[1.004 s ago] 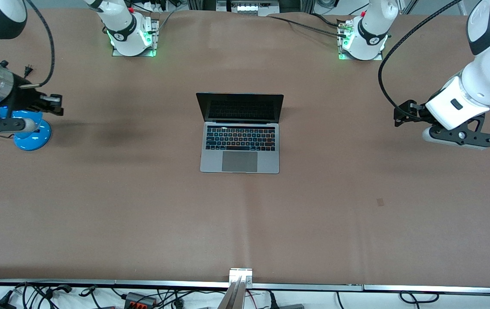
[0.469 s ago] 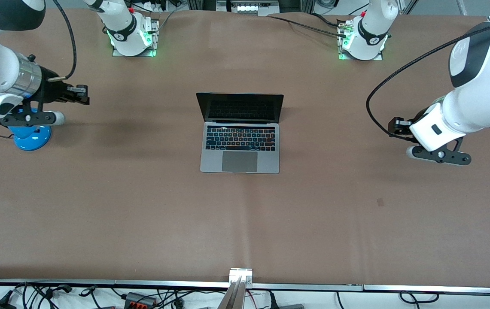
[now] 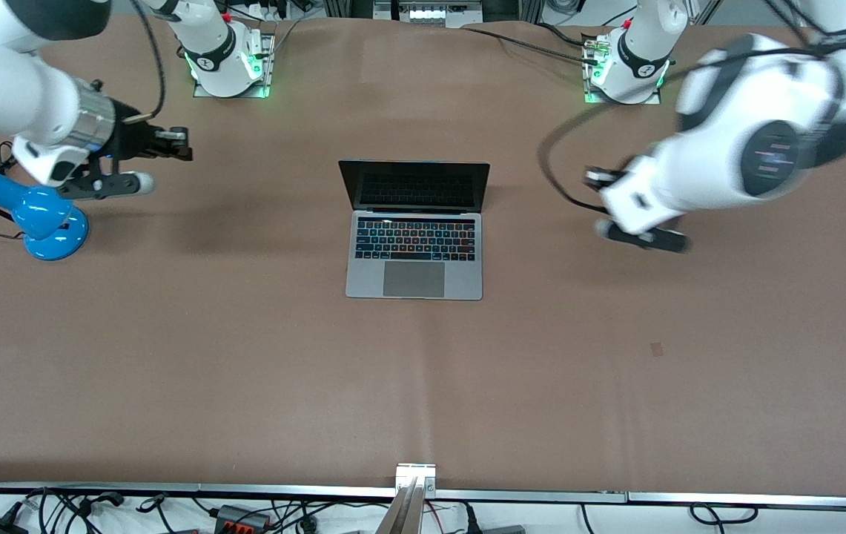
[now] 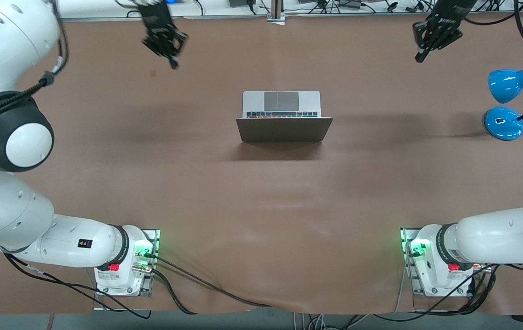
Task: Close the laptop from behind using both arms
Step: 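Move both grippers toward the back of the open laptop lid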
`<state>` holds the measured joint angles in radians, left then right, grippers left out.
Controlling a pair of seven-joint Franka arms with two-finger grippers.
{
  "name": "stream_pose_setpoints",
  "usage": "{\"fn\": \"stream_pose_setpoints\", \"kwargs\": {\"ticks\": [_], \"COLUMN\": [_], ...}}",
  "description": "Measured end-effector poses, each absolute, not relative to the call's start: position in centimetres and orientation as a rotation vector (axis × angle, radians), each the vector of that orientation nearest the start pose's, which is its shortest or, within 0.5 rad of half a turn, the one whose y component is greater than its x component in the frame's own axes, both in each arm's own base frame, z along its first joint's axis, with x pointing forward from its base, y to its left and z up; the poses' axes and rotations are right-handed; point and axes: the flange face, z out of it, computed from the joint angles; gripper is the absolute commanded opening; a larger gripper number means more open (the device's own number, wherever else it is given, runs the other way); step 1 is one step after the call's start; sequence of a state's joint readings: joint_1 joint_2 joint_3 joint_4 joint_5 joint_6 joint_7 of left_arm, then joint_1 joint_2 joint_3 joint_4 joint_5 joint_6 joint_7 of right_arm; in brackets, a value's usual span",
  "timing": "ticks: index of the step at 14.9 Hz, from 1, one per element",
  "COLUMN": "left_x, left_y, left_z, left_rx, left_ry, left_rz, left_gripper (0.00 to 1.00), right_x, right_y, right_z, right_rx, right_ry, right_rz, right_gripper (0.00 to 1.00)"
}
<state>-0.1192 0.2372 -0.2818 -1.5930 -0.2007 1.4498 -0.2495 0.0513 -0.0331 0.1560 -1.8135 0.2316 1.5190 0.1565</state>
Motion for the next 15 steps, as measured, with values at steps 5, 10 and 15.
{"fn": "stream_pose_setpoints", "kwargs": {"ticks": [5,10,15], "left_x": [46.4,40.3,36.9], "left_y": [-32.7,-36.3,-37.6], "left_z": [46.7,41.8,36.2], "left_rx": [-3.216,-3.23,-3.256], "left_ry": [0.299,0.337,0.341], "left_rz": [0.724,0.67,0.542], "left_gripper": [0.01,0.01,0.01], "right_x": [44.6,39.6,35.4], "right_y": [17.6,22.3,28.4], "right_z": [50.8,47.3,44.6], "right_rx": [-2.921,-2.949,-2.973], "right_ry": [0.024,0.04,0.04], "right_rz": [0.452,0.427,0.354], "right_gripper": [0.0,0.0,0.0]}}
